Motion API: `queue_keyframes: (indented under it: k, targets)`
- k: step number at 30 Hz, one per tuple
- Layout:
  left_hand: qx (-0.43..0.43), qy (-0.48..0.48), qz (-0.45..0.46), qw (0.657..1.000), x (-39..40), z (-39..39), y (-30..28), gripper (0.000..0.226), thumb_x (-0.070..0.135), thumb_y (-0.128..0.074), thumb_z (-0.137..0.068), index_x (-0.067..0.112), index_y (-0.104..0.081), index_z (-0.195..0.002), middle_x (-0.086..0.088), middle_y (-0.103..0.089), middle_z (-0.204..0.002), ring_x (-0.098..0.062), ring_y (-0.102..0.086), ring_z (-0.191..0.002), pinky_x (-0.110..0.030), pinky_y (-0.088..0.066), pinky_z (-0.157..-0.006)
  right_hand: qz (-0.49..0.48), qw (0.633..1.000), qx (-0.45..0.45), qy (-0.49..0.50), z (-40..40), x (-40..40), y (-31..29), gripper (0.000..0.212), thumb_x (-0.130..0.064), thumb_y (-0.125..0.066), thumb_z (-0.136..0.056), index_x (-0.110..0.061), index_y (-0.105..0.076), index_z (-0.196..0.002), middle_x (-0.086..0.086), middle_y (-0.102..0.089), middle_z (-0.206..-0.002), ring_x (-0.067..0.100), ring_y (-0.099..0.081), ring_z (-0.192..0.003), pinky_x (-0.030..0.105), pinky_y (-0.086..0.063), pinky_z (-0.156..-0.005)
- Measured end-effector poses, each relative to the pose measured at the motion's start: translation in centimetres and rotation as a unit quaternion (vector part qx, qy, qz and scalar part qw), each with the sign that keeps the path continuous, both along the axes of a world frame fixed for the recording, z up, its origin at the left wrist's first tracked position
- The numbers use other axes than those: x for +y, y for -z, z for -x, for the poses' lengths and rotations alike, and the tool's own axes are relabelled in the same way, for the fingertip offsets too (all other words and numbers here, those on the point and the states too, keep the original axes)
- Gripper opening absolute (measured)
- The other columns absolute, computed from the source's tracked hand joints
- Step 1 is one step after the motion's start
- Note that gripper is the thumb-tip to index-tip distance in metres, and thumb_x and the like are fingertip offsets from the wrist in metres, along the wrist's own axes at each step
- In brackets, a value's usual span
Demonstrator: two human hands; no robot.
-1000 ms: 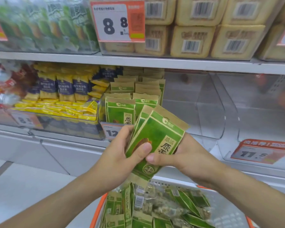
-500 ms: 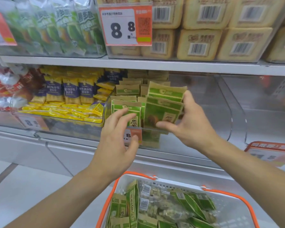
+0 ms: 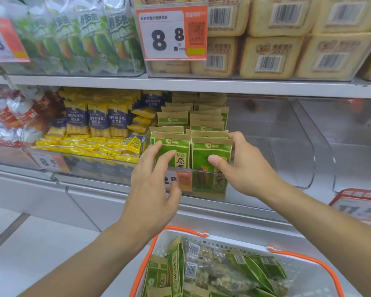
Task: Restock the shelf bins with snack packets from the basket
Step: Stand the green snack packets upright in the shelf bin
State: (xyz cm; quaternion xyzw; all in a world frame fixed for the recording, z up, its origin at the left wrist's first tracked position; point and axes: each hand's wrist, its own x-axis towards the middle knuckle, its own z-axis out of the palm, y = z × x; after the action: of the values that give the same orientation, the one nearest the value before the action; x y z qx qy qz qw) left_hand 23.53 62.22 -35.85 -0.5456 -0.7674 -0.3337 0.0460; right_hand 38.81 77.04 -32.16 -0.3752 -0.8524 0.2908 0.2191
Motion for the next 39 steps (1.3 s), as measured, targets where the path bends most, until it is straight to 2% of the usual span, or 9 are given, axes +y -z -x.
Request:
queue_keyframes:
  k: [4,9,14,18,26,30,35,37,39]
  targets:
    - [0.024,-0.019,-0.01,0.999,1.1,-0.2,-0.2,0.064,0.023,-0.057,-0.085,0.022,-0.039,-0.146,-0.004,-0.021,-0.16,-0.024,-0.017,-0.149,-0.044,-0.022,-0.116,0.005,0.995,-0.097,0.02,0.7,-0.5,0.1,0.049,-0.046,-0.048,-0.101,-0.011,-0.04,-0.133,0.01,-0.064,-0.118,0.031,-0.06,-0.107,0.032,-0.04,-0.072]
    - [0.033,-0.041,-0.022,0.998,1.6,-0.1,-0.3,0.064,0.021,-0.062,-0.091,0.024,-0.036,-0.149,-0.007,-0.015,-0.162,-0.025,-0.012,-0.15,-0.042,-0.017,-0.116,0.024,0.991,-0.13,0.032,2.0,-0.7,-0.2,0.049,-0.049,-0.044,-0.101,-0.01,-0.043,-0.13,0.012,-0.063,-0.117,0.035,-0.06,-0.105,0.04,-0.05,-0.083]
    - [0.048,-0.067,-0.037,0.996,1.8,0.5,-0.4,0.052,0.036,-0.046,-0.097,0.025,-0.039,-0.148,-0.008,-0.015,-0.162,-0.027,-0.012,-0.15,-0.048,-0.021,-0.116,0.006,0.984,-0.177,-0.014,2.6,-1.6,-0.3,0.08,-0.041,-0.042,-0.103,-0.004,0.006,-0.155,0.016,-0.059,-0.128,0.037,-0.057,-0.114,0.037,-0.04,-0.08]
    - [0.086,-0.071,-0.035,0.993,2.2,0.5,-0.3,0.051,0.041,-0.04,-0.099,0.028,-0.039,-0.148,-0.004,-0.015,-0.164,-0.023,-0.006,-0.152,-0.05,-0.015,-0.119,-0.004,0.98,-0.198,-0.006,2.0,-1.0,-0.1,0.093,-0.059,-0.05,-0.094,-0.006,-0.001,-0.154,0.012,-0.061,-0.129,0.035,-0.059,-0.115,0.039,-0.047,-0.087]
    - [0.12,-0.053,-0.044,0.99,3.7,-0.2,-0.3,0.054,0.038,-0.034,-0.101,0.024,-0.03,-0.153,0.003,-0.022,-0.163,-0.019,-0.006,-0.153,-0.053,-0.015,-0.119,0.005,0.988,-0.129,-0.08,2.5,-0.6,0.2,0.103,-0.041,-0.055,-0.096,-0.013,0.027,-0.152,0.009,-0.061,-0.127,0.029,-0.062,-0.106,0.042,-0.052,-0.089]
    - [0.131,-0.051,-0.03,0.99,4.7,-0.8,-0.4,0.051,0.04,-0.03,-0.101,0.029,-0.034,-0.151,-0.001,-0.026,-0.161,-0.023,-0.009,-0.152,-0.052,-0.013,-0.12,0.07,0.99,-0.078,-0.091,1.6,1.5,0.2,0.1,-0.046,-0.069,-0.085,-0.016,-0.004,-0.155,-0.001,-0.061,-0.124,0.019,-0.063,-0.108,0.039,-0.054,-0.09]
    - [0.167,-0.061,-0.009,0.984,5.1,-1.2,-0.3,0.054,0.044,-0.031,-0.1,0.034,-0.029,-0.153,-0.003,-0.028,-0.16,-0.026,-0.013,-0.152,-0.054,-0.015,-0.119,0.089,0.991,-0.015,-0.098,2.3,2.8,0.7,0.103,-0.069,-0.073,-0.062,-0.034,-0.03,-0.149,-0.001,-0.036,-0.144,0.019,-0.049,-0.128,0.035,-0.047,-0.103]
    - [0.17,-0.072,-0.012,0.983,5.0,-0.9,-0.2,0.053,0.042,-0.031,-0.1,0.032,-0.029,-0.153,-0.003,-0.029,-0.16,-0.025,-0.014,-0.152,-0.055,-0.016,-0.118,0.108,0.984,-0.001,-0.145,2.4,2.8,0.9,0.09,-0.053,-0.077,-0.076,-0.037,-0.029,-0.149,-0.005,-0.036,-0.146,0.018,-0.053,-0.125,0.034,-0.047,-0.104]
    - [0.171,-0.082,-0.015,0.982,4.9,-0.4,-0.2,0.054,0.041,-0.031,-0.101,0.031,-0.029,-0.153,-0.003,-0.027,-0.161,-0.025,-0.013,-0.152,-0.057,-0.017,-0.117,0.106,0.98,-0.026,-0.166,2.6,3.2,1.5,0.112,-0.054,-0.078,-0.071,-0.027,-0.01,-0.157,-0.009,-0.036,-0.15,0.013,-0.053,-0.125,0.03,-0.046,-0.103]
